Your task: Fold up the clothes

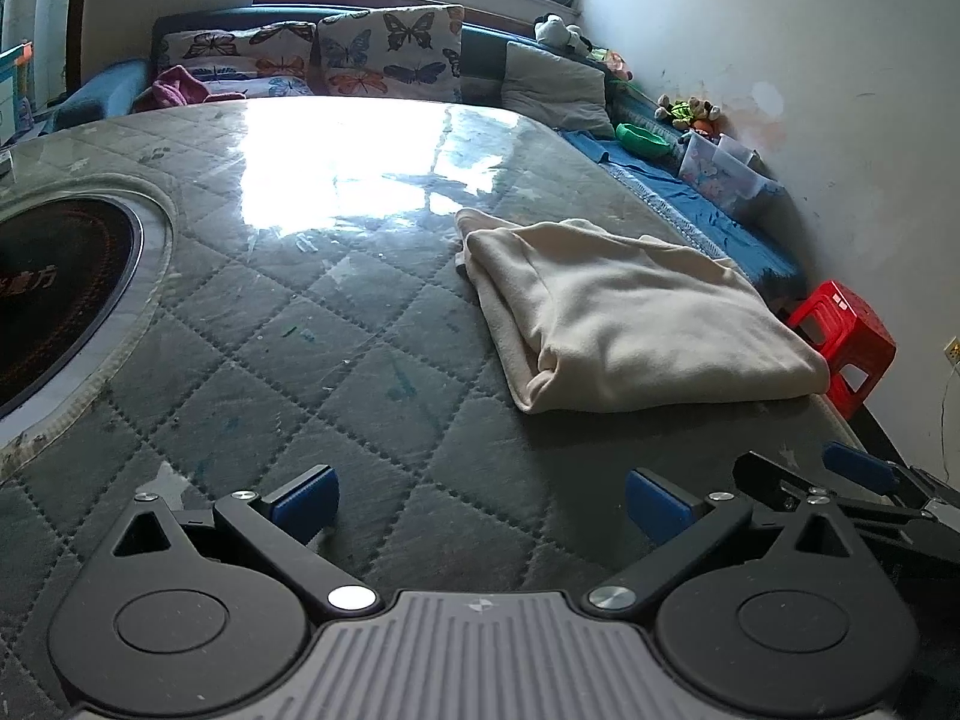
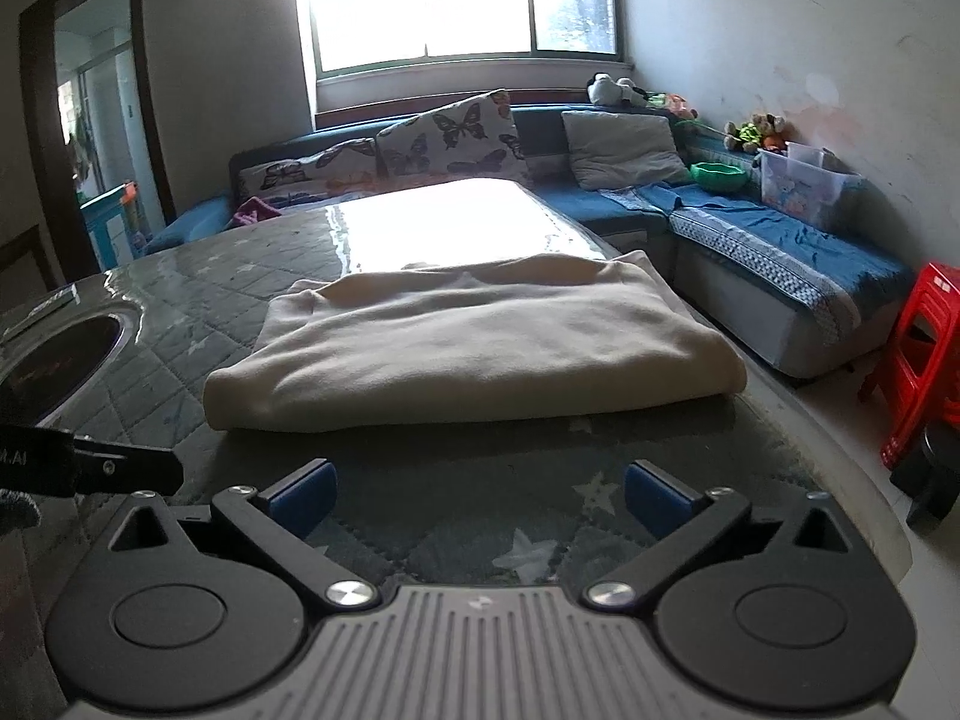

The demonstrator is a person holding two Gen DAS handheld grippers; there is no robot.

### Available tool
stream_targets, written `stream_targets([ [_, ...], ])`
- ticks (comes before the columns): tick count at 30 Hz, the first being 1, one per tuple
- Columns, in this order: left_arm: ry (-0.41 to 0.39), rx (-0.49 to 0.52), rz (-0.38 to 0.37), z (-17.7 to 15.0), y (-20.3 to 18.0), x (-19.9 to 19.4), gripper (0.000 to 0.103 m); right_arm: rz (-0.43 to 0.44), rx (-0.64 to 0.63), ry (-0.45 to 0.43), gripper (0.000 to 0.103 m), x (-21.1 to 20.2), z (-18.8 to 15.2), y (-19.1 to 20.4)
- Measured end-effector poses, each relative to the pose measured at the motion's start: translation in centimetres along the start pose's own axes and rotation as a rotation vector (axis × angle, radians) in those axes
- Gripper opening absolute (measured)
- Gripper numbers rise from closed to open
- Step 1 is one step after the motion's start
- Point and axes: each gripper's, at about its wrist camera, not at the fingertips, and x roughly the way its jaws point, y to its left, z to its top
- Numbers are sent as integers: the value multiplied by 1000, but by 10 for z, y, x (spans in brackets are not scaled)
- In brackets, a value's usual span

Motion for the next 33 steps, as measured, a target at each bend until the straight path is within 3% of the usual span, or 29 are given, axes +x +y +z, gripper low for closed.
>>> stream_targets([
  [19, 8, -7, 1, 0, -1, -1, 103, -12, 21, -10, 103, -2, -1, 4],
  [33, -10, 61, 21, 0, -14, -8, 103, -21, 26, -17, 103, -6, -2, 1],
])
